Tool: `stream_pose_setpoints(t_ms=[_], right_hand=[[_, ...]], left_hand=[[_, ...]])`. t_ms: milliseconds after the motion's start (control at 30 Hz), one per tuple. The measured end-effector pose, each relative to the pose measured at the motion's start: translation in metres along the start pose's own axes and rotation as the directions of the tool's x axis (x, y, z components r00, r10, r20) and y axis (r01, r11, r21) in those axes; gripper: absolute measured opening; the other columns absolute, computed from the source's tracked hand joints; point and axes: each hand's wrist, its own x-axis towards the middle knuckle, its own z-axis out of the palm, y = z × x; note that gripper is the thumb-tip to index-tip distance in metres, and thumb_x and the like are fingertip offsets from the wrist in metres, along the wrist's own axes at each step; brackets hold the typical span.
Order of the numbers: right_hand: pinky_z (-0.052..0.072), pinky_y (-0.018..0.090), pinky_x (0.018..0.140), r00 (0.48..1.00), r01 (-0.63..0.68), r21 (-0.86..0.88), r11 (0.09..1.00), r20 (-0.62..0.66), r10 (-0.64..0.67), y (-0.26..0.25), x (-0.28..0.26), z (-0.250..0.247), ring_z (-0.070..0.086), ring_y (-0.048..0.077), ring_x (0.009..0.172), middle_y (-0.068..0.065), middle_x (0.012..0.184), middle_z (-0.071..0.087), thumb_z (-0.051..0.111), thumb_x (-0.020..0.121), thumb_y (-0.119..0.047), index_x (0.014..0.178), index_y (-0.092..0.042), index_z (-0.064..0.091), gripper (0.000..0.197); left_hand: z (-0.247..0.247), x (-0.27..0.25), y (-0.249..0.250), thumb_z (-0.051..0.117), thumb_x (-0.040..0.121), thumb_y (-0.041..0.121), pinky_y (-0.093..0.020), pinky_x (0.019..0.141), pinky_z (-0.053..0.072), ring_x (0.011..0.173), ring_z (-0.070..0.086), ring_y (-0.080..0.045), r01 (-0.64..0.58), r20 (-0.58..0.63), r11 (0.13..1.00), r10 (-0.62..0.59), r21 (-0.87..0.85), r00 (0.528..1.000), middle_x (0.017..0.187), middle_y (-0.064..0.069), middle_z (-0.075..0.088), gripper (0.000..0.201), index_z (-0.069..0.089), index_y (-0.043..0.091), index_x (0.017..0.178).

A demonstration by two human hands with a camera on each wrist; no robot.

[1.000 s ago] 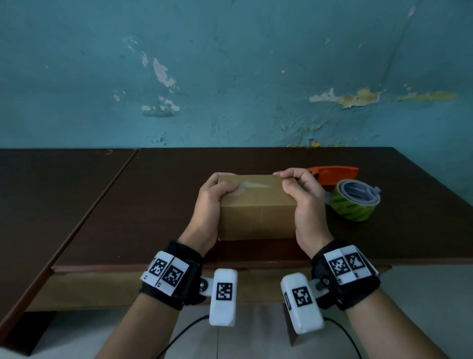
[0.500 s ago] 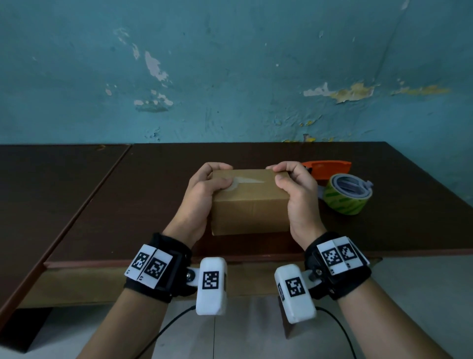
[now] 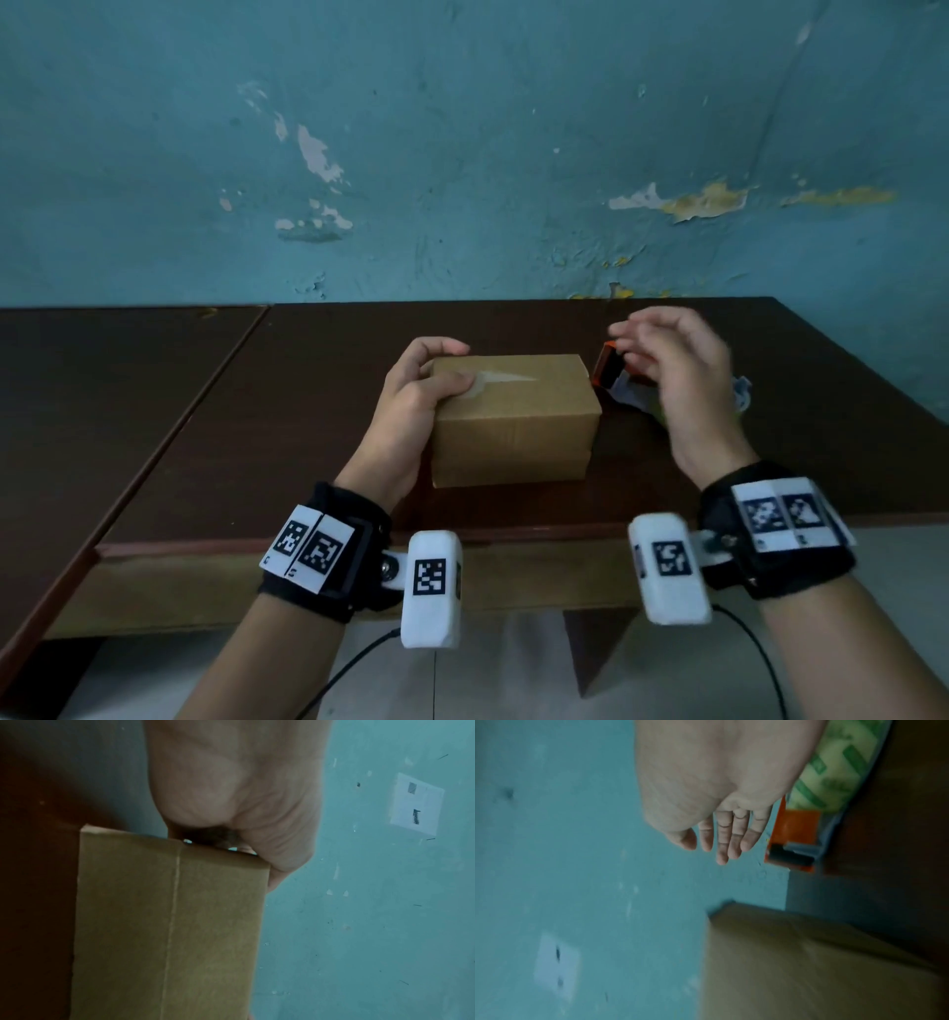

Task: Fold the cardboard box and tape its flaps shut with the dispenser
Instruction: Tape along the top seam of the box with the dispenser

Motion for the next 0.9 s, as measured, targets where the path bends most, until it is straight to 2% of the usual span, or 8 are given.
stream_pose_setpoints(t_ms=[100, 267, 367, 500, 567, 633, 733, 900], right_hand=[[0.053, 0.035, 0.097, 0.992, -0.022, 0.002, 1.000, -0.122, 0.022, -0.007, 0.009, -0.028, 0.067, 0.014, 0.101, 0.004, 0.108, 0.073, 0.052, 0.100, -0.009, 0.104, -0.017, 0.065, 0.016], [0.053, 0.035, 0.094, 0.978, -0.090, -0.369, 0.925, -0.210, 0.011, -0.003, 0.012, -0.060, 0.063, 0.008, 0.099, 0.000, 0.107, 0.067, 0.067, 0.093, -0.016, 0.111, -0.018, 0.065, 0.019], [0.049, 0.026, 0.079, 1.000, -0.012, -0.668, 0.744, -0.029, -0.009, 0.002, 0.008, -0.059, 0.060, 0.002, 0.090, -0.009, 0.096, 0.064, 0.074, 0.089, -0.026, 0.105, -0.023, 0.063, 0.019], [0.048, 0.031, 0.073, 0.996, 0.062, -0.933, 0.355, 0.081, 0.038, 0.009, 0.004, -0.051, 0.061, 0.014, 0.090, -0.006, 0.099, 0.063, 0.078, 0.082, -0.043, 0.110, -0.031, 0.057, 0.037], [0.054, 0.038, 0.080, 0.996, 0.052, -0.966, 0.251, 0.069, 0.058, 0.012, 0.004, -0.048, 0.064, 0.020, 0.094, -0.001, 0.103, 0.064, 0.078, 0.082, -0.039, 0.118, -0.031, 0.053, 0.045], [0.056, 0.043, 0.086, 0.998, 0.032, -0.954, 0.299, 0.046, 0.040, 0.014, 0.004, -0.046, 0.066, 0.022, 0.097, 0.001, 0.105, 0.068, 0.080, 0.081, -0.027, 0.120, -0.030, 0.053, 0.048], [0.055, 0.039, 0.085, 0.996, -0.054, -0.841, 0.539, -0.082, -0.029, 0.014, 0.004, -0.048, 0.067, 0.023, 0.103, 0.003, 0.110, 0.070, 0.078, 0.082, -0.012, 0.118, -0.028, 0.056, 0.045], [0.056, 0.035, 0.088, 0.949, -0.083, -0.232, 0.969, -0.316, 0.006, 0.006, 0.005, -0.047, 0.067, 0.006, 0.096, -0.011, 0.100, 0.069, 0.061, 0.094, 0.001, 0.120, -0.020, 0.061, 0.033]], left_hand=[[0.000, 0.002, -0.002, 0.065, 0.092, 0.006, -0.028, 0.063, 0.052, 0.086, 0.063, -0.020, -0.001, -0.006, 1.000, 0.001, -0.006, 1.000, 0.110, -0.011, 0.066, 0.021, 0.067, 0.021, 0.106], [-0.001, 0.002, -0.004, 0.064, 0.093, 0.006, -0.026, 0.059, 0.053, 0.084, 0.064, -0.019, 0.008, -0.011, 1.000, -0.008, -0.011, 1.000, 0.108, -0.010, 0.067, 0.019, 0.068, 0.020, 0.106], [0.000, 0.001, -0.003, 0.064, 0.094, 0.005, -0.026, 0.058, 0.053, 0.085, 0.064, -0.019, 0.011, -0.018, 1.000, -0.011, -0.024, 1.000, 0.108, -0.010, 0.068, 0.018, 0.067, 0.019, 0.105], [0.001, 0.001, -0.001, 0.064, 0.094, 0.007, -0.027, 0.059, 0.054, 0.086, 0.065, -0.020, 0.016, -0.018, 1.000, -0.016, -0.025, 1.000, 0.111, -0.010, 0.067, 0.018, 0.067, 0.018, 0.108], [0.001, 0.001, -0.002, 0.064, 0.094, 0.007, -0.026, 0.058, 0.054, 0.085, 0.065, -0.019, 0.017, -0.019, 1.000, -0.018, -0.026, 1.000, 0.110, -0.010, 0.067, 0.018, 0.067, 0.018, 0.109], [0.002, 0.001, -0.002, 0.063, 0.095, 0.007, -0.026, 0.057, 0.054, 0.084, 0.066, -0.018, 0.016, -0.019, 0.999, -0.017, -0.029, 1.000, 0.109, -0.009, 0.068, 0.017, 0.067, 0.017, 0.109], [0.002, 0.001, -0.002, 0.063, 0.095, 0.008, -0.026, 0.057, 0.054, 0.083, 0.066, -0.018, 0.021, -0.014, 0.999, -0.022, -0.033, 1.000, 0.109, -0.009, 0.068, 0.017, 0.067, 0.017, 0.108], [0.004, 0.002, -0.001, 0.063, 0.095, 0.007, -0.027, 0.058, 0.055, 0.081, 0.067, -0.018, 0.028, -0.011, 0.999, -0.028, -0.046, 1.000, 0.106, -0.009, 0.069, 0.017, 0.067, 0.016, 0.109]])
